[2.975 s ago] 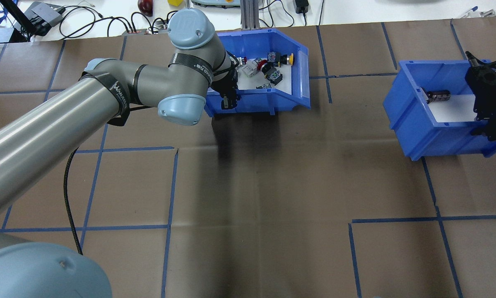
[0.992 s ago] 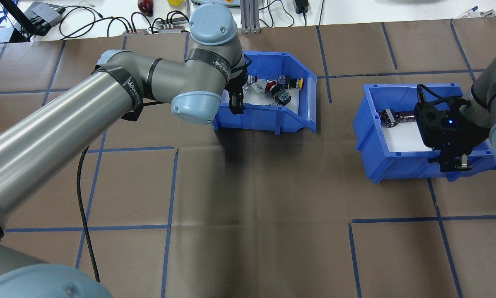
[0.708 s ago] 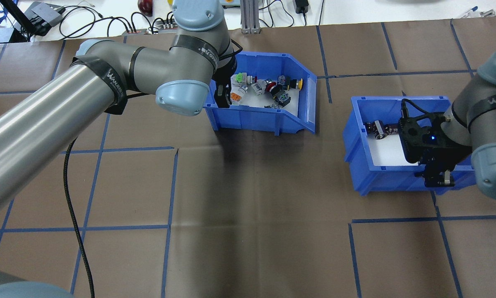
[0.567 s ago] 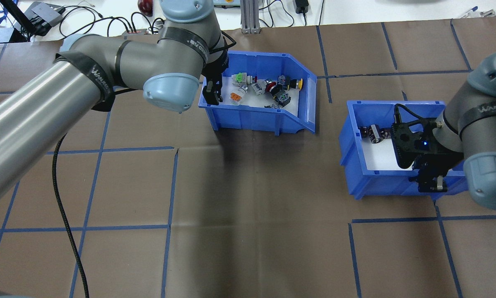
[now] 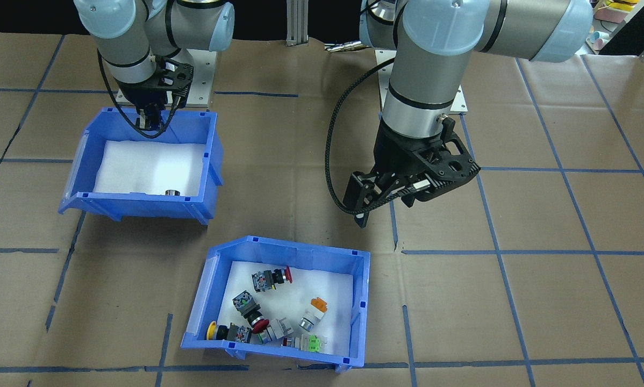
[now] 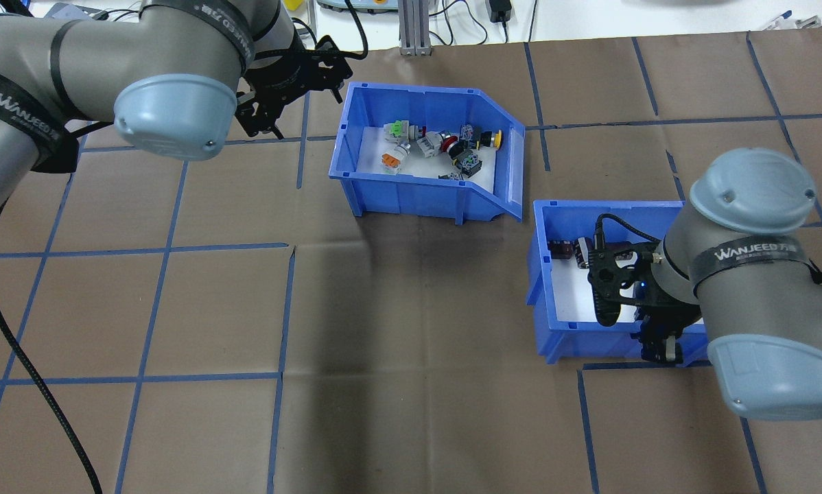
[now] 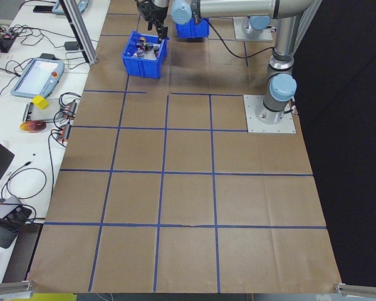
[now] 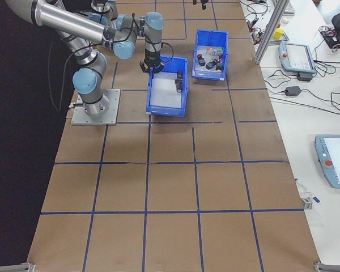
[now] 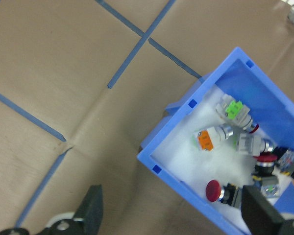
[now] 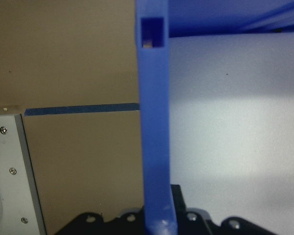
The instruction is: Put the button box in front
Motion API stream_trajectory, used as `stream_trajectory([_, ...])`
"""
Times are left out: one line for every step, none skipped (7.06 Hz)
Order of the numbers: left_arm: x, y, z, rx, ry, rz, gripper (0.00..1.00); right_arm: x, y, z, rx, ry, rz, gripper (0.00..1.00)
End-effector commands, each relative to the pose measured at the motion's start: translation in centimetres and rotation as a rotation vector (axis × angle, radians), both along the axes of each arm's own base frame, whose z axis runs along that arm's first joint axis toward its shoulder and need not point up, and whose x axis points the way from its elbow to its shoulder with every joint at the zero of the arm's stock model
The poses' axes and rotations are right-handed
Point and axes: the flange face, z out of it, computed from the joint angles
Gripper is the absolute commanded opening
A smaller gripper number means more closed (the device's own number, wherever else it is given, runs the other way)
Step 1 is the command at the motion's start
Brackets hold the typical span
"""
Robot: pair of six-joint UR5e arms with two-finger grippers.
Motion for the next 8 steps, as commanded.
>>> stream_trajectory([0.5, 2.3, 1.8, 0.07, -0.068, -0.379, 0.99, 4.6, 1.8, -0.2, -0.03, 0.012, -0.039, 0.07])
stream_trajectory([0.0, 3.1, 2.0, 0.135, 0.007, -0.497, 0.99, 7.4, 2.8, -0.2, -0.068, 0.01, -0.061, 0.07])
stream_trajectory([1.1, 4.0, 3.0, 0.218, 0.026, -0.559, 0.99, 10.0, 4.1, 0.1, -0.097, 0.006, -0.061, 0.07])
stream_trajectory([3.2, 5.1, 4.8, 0.229, 0.031, -0.564, 0.99, 12.1, 4.9, 0.0, -0.125, -0.003, -0.051, 0.08])
stream_trajectory([5.1, 7.0, 6.1, 0.251, 0.037, -0.54, 0.99, 14.6, 5.0, -1.2, -0.142, -0.011, -0.052, 0.08])
stream_trajectory([5.8, 8.7, 7.7, 0.235, 0.037, -0.523, 0.99, 17.5, 5.6, -3.0, -0.154, -0.01, -0.054, 0.08])
stream_trajectory([6.3, 9.9, 8.3, 0.237, 0.034, -0.515, 0.99, 20.0, 6.7, -4.5, -0.166, 0.004, -0.022, 0.08])
stream_trajectory([7.2, 10.0, 7.4, 0.252, 0.047, -0.479, 0.99, 21.2, 7.3, -4.7, -0.189, 0.029, 0.017, 0.08])
